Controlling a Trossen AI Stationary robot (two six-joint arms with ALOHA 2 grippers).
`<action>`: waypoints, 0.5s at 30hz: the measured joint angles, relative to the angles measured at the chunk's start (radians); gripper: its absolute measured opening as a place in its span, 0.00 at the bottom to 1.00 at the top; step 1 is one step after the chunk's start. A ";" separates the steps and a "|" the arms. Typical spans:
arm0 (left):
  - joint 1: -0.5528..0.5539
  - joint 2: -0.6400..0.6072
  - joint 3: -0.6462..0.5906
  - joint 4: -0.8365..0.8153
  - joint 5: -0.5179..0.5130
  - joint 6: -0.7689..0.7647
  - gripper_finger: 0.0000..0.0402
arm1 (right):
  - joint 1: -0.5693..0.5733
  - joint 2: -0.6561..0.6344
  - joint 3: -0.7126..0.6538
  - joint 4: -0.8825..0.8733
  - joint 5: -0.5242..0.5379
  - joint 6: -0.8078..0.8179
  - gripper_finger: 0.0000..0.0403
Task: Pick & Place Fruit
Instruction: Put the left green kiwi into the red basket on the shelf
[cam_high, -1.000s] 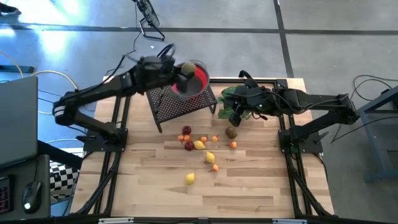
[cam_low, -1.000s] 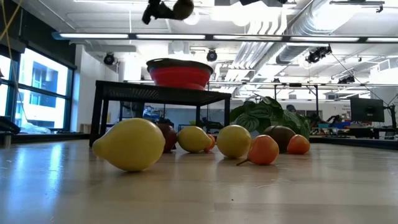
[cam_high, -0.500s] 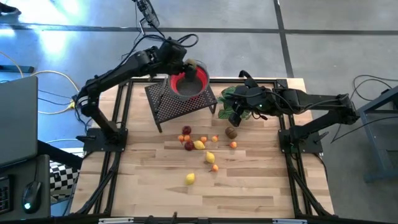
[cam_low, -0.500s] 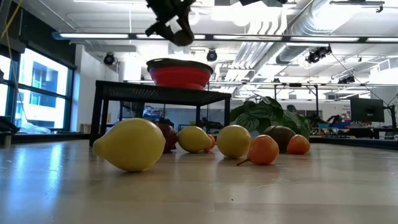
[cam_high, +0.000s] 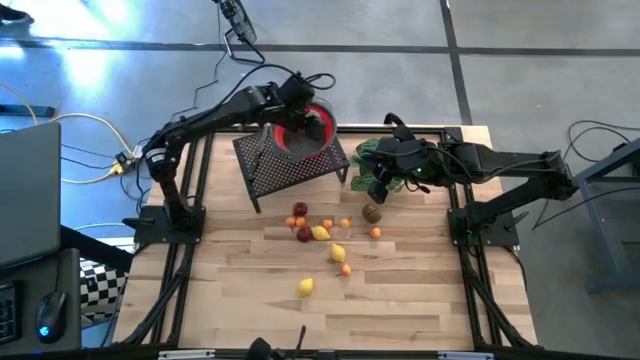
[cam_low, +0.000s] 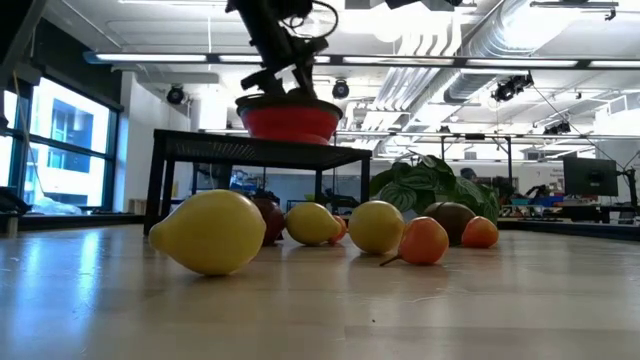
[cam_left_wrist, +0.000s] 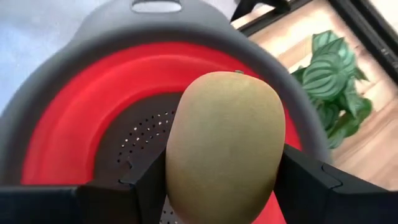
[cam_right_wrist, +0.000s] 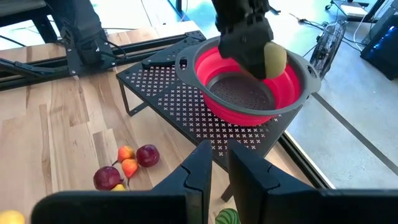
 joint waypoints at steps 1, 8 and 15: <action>0.000 0.007 0.000 0.001 -0.001 0.000 0.57 | 0.000 0.000 0.000 0.000 0.000 0.000 0.11; 0.000 0.060 0.000 -0.005 -0.003 -0.002 0.57 | 0.000 0.000 0.000 0.000 0.000 0.000 0.11; 0.000 0.087 -0.003 -0.032 0.000 -0.003 0.57 | 0.000 0.000 0.000 0.000 0.000 0.000 0.11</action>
